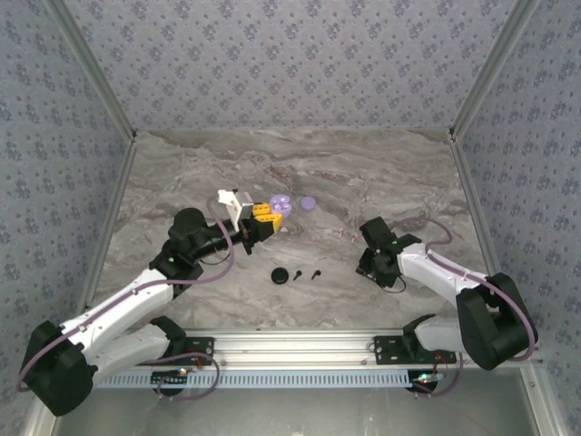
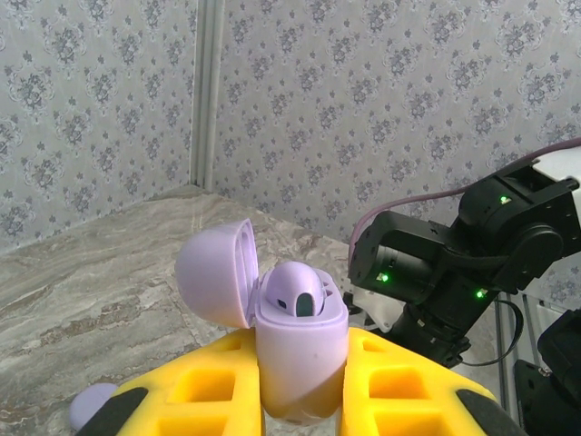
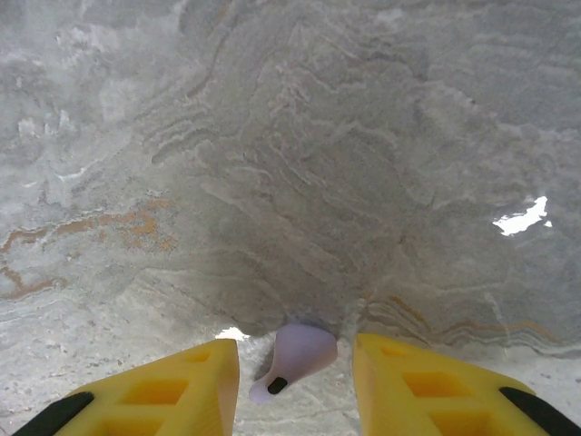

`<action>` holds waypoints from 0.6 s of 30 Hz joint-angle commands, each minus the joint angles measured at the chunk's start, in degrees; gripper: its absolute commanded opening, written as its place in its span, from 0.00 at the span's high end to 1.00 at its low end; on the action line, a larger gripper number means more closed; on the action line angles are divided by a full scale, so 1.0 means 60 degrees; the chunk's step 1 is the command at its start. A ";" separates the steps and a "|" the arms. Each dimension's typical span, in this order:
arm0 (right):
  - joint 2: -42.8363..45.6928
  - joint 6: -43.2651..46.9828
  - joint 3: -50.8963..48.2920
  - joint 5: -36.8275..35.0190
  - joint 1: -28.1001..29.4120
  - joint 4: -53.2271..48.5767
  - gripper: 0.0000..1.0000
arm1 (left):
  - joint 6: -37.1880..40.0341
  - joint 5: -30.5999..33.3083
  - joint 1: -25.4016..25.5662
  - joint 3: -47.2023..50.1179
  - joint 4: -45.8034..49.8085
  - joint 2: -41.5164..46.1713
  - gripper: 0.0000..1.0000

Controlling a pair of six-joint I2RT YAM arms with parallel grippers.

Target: Insert the wireless bluetooth earbuds into the charging case

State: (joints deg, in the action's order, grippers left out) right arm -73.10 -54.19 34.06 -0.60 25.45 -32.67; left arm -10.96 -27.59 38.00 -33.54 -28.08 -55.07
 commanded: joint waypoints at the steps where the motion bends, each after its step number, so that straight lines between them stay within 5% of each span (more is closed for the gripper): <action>1: -0.0143 0.0083 -0.0121 -0.0132 -0.0075 0.0189 0.61 | 0.0128 -0.0028 0.0046 -0.0137 -0.0112 -0.0051 1.00; 18: -0.0794 0.0483 -0.0164 -0.0246 -0.0227 0.0784 0.69 | 0.0084 -0.0063 0.0054 -0.0138 -0.0144 -0.0119 1.00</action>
State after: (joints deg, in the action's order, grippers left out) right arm -75.13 -52.45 34.11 -1.13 24.64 -32.40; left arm -10.98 -27.59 38.00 -33.54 -28.05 -55.61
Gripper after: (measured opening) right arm 0.313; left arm 0.178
